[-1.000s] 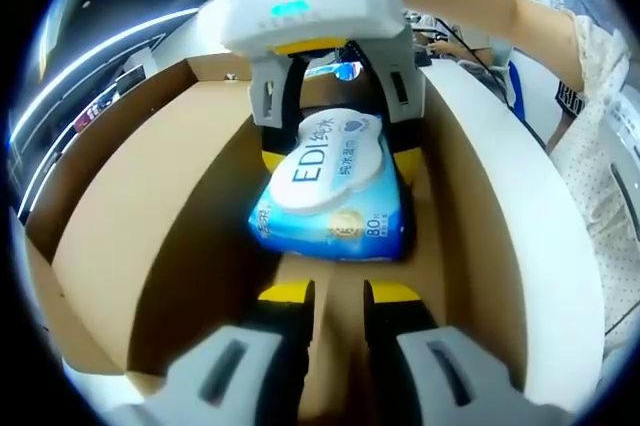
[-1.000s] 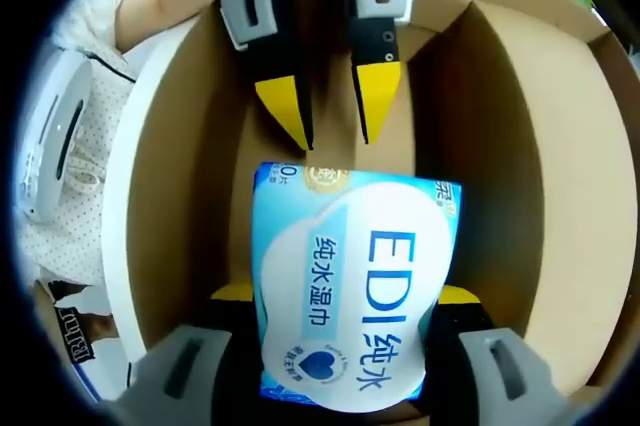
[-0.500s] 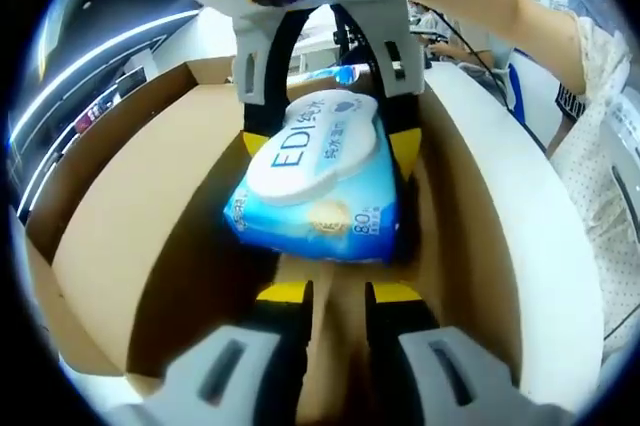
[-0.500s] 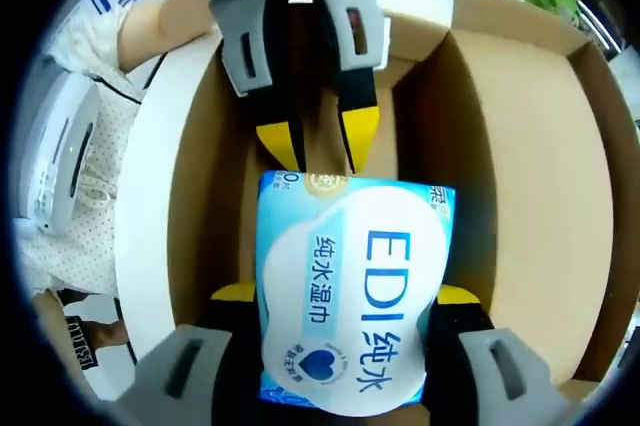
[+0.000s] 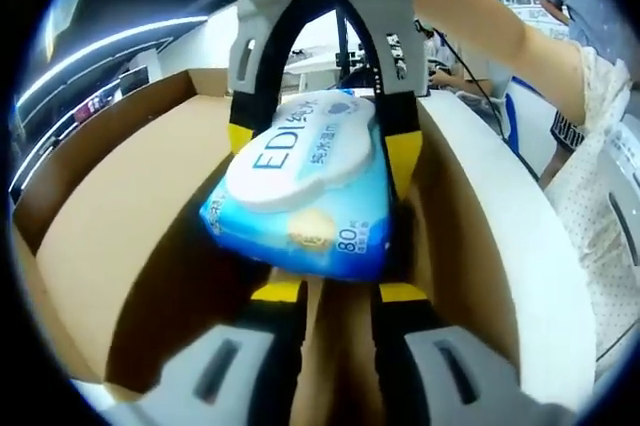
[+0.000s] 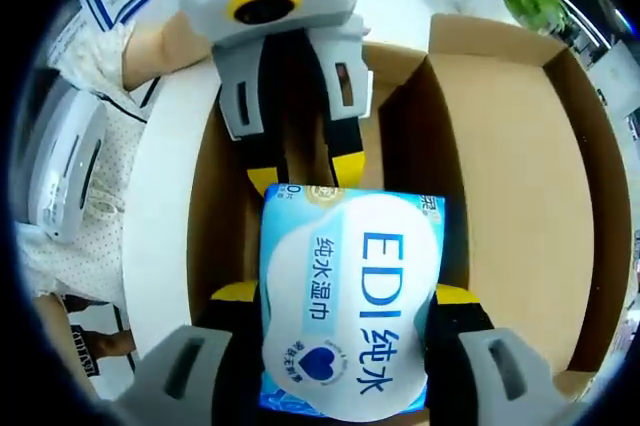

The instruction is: Operate the shoe box by opening the lid, removing the specified soft item, and placing it in the target area until the item is outside and the box remains undamaged.

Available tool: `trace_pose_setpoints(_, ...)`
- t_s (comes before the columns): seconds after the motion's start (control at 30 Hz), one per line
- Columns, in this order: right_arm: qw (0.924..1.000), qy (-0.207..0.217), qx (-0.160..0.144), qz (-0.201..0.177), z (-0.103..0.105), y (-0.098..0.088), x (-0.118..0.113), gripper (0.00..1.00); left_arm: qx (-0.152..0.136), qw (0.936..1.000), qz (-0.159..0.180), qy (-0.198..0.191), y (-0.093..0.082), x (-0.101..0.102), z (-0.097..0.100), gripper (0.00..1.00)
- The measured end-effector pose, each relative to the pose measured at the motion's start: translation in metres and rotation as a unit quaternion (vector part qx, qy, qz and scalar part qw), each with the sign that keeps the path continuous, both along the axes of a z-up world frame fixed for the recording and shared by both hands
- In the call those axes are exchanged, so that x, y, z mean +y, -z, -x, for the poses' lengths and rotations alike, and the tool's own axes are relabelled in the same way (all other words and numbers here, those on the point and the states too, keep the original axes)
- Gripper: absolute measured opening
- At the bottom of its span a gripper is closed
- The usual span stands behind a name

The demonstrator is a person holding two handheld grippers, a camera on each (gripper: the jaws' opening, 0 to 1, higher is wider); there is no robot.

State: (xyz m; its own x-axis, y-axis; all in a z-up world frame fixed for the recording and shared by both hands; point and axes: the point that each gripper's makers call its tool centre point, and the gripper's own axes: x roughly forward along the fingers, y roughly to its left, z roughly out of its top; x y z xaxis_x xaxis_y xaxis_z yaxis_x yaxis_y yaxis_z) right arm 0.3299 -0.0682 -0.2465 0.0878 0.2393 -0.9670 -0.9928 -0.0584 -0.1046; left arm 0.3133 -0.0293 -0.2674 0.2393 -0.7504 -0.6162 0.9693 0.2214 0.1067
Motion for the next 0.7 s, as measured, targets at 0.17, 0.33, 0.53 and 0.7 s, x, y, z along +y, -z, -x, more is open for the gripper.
trace_pose_setpoints(0.17,1.0,-0.001,-0.004,0.005,-0.001,0.001,-0.002,0.64,0.002,1.0,0.0,0.002,0.0,-0.004,-0.001,0.22)
trace_pose_setpoints(0.33,0.9999,0.004,-0.011,0.004,-0.003,-0.007,-0.005,0.64,0.008,0.9998,0.016,0.0,-0.005,-0.007,-0.001,0.18)
trace_pose_setpoints(0.53,0.9998,0.003,-0.021,-0.002,-0.002,-0.015,-0.004,0.64,-0.005,0.9999,0.015,0.001,-0.013,-0.009,0.0,0.15)
trace_pose_setpoints(0.7,0.9996,0.006,-0.029,-0.006,0.0,-0.023,-0.002,0.64,-0.018,0.9997,0.018,0.004,-0.022,-0.007,0.001,0.14)
